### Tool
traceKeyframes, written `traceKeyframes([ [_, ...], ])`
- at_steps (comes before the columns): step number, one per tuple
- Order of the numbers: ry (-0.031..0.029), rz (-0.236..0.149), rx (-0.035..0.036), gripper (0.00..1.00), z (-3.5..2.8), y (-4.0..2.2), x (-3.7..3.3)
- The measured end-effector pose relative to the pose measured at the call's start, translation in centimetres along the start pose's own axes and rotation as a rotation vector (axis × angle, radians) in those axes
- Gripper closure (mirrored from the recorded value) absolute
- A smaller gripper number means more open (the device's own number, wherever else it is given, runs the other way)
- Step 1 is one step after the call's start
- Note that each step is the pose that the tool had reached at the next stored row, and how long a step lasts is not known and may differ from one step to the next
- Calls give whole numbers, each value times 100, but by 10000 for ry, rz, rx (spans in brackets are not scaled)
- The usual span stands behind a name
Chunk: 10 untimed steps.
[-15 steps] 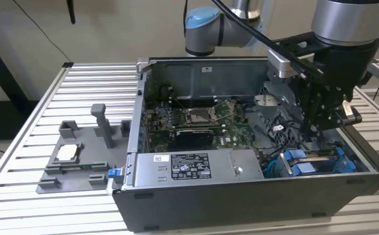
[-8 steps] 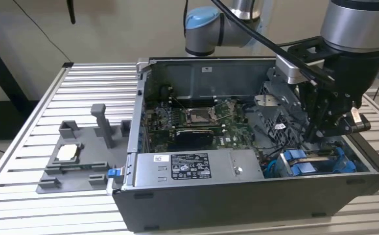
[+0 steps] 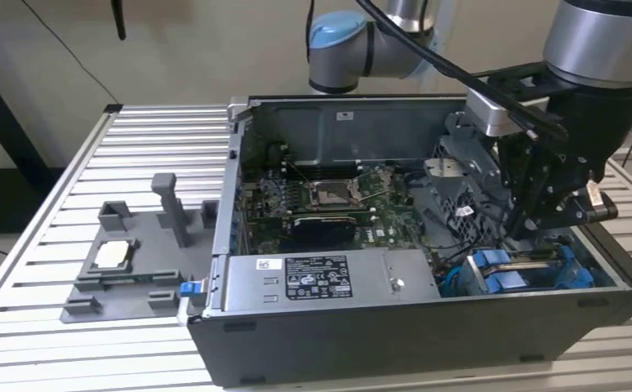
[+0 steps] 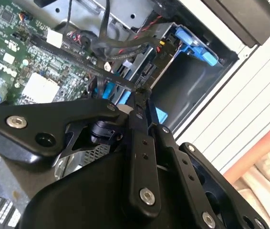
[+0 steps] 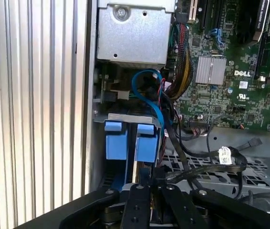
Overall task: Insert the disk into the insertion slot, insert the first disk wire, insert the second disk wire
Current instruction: 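Insert the second disk wire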
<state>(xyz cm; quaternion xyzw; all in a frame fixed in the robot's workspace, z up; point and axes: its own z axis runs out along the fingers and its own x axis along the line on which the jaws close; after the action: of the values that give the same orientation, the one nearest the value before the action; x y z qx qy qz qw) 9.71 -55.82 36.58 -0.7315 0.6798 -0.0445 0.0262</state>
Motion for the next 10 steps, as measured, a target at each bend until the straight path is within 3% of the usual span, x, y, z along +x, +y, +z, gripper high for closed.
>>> traceKeyframes([
  [1,-9,-1,-80,84,9,-28,2],
  [7,-103,2,-309,84,63,-181,12],
  [10,-145,2,-417,84,90,-214,14],
])
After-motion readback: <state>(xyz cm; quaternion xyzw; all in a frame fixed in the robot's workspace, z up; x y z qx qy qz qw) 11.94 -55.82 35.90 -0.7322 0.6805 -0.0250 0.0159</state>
